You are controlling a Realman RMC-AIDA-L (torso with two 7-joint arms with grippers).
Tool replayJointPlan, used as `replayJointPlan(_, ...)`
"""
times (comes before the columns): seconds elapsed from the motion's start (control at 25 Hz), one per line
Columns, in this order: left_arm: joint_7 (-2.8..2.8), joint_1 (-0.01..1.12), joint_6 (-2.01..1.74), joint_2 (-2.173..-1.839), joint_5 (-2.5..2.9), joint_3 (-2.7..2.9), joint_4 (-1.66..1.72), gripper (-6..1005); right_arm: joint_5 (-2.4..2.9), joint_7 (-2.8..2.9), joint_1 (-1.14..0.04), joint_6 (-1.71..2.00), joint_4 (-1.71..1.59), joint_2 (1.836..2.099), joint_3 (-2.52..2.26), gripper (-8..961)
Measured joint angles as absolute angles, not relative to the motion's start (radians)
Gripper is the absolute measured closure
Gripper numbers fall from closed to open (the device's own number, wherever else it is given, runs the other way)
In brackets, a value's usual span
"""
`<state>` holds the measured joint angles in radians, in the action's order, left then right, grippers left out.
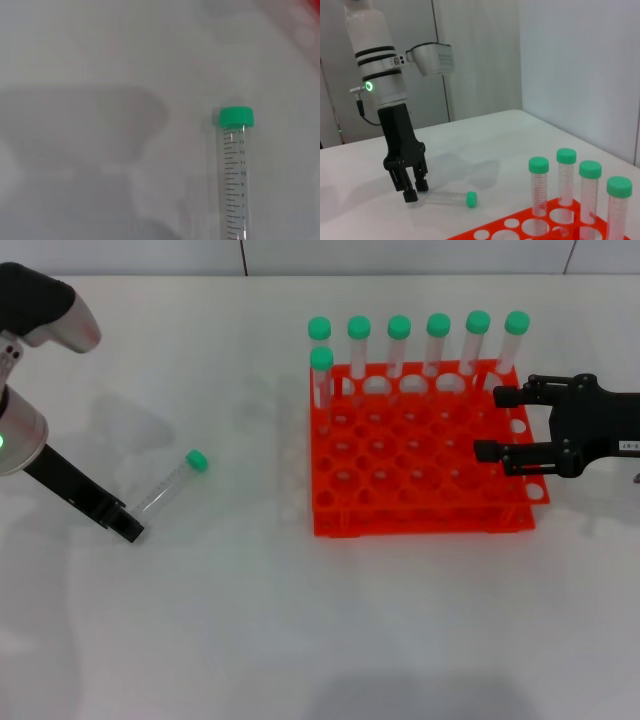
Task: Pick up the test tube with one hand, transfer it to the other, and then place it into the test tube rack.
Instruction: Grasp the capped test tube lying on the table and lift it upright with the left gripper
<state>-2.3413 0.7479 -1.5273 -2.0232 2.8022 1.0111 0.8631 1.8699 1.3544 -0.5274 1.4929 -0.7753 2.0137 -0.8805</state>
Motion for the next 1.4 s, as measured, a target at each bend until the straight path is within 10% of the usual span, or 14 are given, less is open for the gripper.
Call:
replayJointPlan(0.16,-2.348,0.749,-1.526,-2.026,2.806,1.011,0.866,584,1.87,1.357,-0.528,1.493,-0.774,2.014,-0.88,226)
replayJointPlan(1.4,-2.388,0.754,-1.464,-2.028,2.811,1.012,0.905,803,1.856,1.361,-0.531,1.479,-0.773,2.017,-0.895,242)
